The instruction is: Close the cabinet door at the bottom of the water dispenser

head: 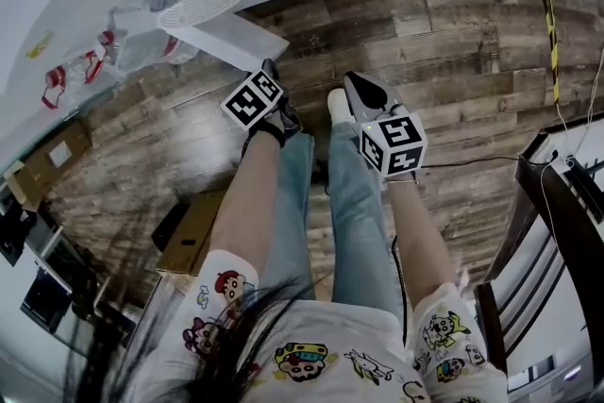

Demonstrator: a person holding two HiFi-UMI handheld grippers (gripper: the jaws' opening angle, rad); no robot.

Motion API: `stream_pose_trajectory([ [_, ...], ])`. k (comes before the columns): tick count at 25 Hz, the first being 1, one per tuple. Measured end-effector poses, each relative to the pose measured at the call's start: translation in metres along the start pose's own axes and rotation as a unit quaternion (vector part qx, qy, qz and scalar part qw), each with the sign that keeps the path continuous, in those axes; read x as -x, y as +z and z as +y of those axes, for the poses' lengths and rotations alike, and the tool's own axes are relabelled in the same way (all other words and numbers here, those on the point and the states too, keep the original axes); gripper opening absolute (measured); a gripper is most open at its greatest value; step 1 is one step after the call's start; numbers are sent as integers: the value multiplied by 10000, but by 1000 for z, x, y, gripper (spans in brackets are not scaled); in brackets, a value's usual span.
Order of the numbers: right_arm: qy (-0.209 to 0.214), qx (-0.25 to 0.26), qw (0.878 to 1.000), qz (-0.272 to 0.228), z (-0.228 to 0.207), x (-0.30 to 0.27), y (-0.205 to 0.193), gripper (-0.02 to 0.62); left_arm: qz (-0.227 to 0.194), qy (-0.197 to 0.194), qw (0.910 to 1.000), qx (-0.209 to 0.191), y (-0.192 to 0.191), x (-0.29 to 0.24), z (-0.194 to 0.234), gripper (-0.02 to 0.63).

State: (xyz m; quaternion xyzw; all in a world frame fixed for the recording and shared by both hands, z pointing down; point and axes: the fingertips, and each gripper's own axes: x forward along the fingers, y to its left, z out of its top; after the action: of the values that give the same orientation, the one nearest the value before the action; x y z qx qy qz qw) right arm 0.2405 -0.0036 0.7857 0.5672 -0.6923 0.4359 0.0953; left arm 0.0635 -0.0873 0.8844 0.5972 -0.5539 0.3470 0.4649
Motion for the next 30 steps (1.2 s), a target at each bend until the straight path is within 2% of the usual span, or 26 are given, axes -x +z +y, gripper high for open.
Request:
stream_pose_trajectory([
  [7,-98,-199,9997,-56,-17,-11,13,12,94,-260,9996,-4,13,-8,-29,193],
  [11,-108,-301,9994,-125,-22,-16,22,12,251,-473,9973,-509,21,-17,-49,193],
  [20,-209,-569,9979,-245,-36,-16,28,12,260,-738,9915,-1040,53,-38,-85,176],
  [24,-306,-669,9969,-293,-47,-13,29,12,205,-801,9867,-1400,66,-48,-101,178],
  [30,-292,-641,9971,-297,-56,-10,29,12,143,-951,9810,-1685,80,-61,-115,178],
])
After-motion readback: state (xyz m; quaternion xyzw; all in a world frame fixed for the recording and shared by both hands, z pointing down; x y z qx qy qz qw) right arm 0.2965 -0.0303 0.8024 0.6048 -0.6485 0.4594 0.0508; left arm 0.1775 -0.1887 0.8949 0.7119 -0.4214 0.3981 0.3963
